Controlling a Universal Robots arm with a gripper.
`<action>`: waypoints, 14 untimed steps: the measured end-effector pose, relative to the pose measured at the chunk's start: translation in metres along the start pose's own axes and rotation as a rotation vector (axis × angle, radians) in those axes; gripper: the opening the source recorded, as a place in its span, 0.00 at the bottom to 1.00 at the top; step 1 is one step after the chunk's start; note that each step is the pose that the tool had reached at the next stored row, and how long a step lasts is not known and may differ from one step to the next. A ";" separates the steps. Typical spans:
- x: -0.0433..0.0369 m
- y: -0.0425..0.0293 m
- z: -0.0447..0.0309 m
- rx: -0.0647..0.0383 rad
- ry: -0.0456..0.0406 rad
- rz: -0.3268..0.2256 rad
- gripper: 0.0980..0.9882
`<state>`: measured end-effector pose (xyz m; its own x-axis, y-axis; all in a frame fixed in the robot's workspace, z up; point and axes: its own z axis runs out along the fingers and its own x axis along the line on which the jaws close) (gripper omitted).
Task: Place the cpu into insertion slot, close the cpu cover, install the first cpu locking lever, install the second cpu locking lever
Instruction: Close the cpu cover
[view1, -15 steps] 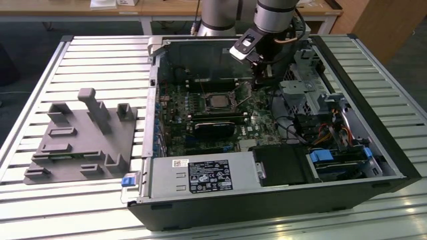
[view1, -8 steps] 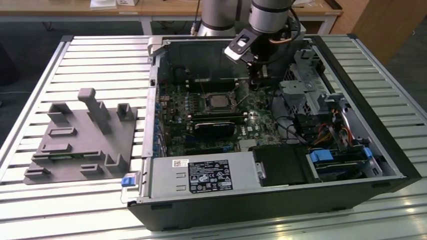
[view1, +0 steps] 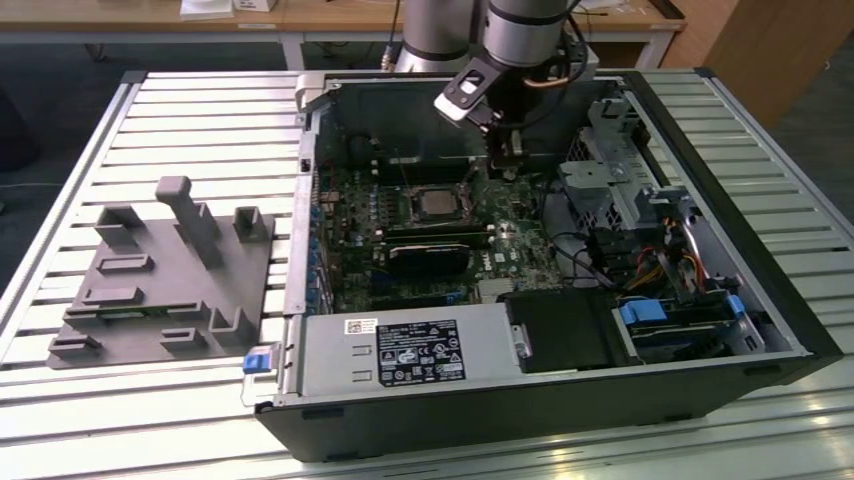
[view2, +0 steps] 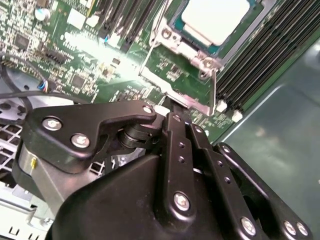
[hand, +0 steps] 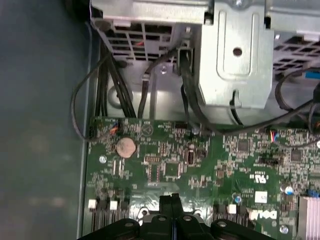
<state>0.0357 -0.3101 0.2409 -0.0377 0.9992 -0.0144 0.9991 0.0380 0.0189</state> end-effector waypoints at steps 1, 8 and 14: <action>0.0001 -0.0020 0.0000 0.000 0.0000 0.000 0.01; 0.0006 -0.0155 0.0009 0.000 0.0000 0.000 0.01; 0.0010 -0.0240 0.0026 0.000 0.0001 0.000 0.01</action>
<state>0.0117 -0.3101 0.2378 -0.0377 0.9992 -0.0144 0.9991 0.0380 0.0190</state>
